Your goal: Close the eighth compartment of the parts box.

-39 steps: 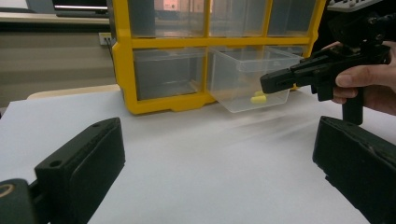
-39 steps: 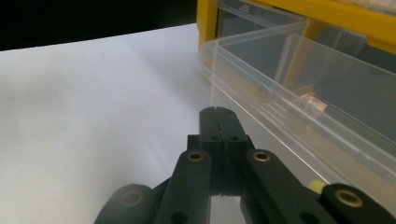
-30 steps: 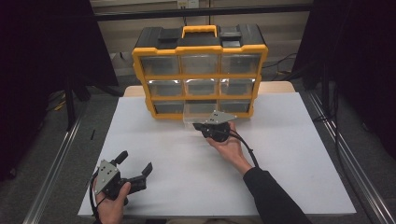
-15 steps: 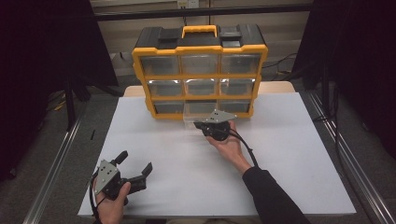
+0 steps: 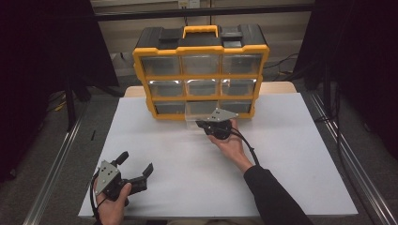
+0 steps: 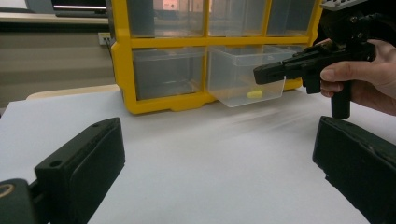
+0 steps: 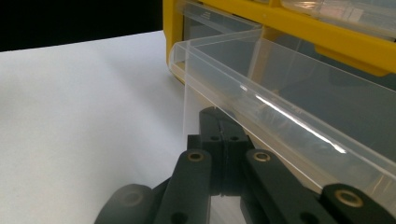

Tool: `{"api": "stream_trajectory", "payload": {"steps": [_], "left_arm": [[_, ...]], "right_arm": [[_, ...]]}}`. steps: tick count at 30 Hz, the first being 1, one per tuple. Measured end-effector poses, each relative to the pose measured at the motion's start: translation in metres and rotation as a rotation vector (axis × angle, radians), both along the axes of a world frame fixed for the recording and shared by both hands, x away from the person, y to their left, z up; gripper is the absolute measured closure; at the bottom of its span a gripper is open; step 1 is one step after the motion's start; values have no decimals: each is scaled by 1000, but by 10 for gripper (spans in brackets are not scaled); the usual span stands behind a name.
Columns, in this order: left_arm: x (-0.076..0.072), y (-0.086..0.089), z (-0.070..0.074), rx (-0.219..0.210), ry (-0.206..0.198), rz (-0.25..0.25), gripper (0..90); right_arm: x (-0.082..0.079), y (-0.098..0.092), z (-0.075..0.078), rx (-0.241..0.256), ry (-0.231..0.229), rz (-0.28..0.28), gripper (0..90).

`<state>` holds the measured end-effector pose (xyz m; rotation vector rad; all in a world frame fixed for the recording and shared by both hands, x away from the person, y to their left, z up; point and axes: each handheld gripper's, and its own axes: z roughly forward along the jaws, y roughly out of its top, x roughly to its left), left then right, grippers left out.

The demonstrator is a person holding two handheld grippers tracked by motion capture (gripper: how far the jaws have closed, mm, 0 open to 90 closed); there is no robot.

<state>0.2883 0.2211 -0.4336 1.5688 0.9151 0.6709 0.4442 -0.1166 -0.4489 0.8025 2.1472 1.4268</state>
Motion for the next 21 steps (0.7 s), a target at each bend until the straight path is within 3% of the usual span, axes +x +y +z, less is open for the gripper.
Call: {"api": "stream_trajectory", "payload": {"steps": [21], "left_arm": [[0,0,0,2,0,-1,25]], "right_arm": [[9,2,1,19,6,-17,900]]}}
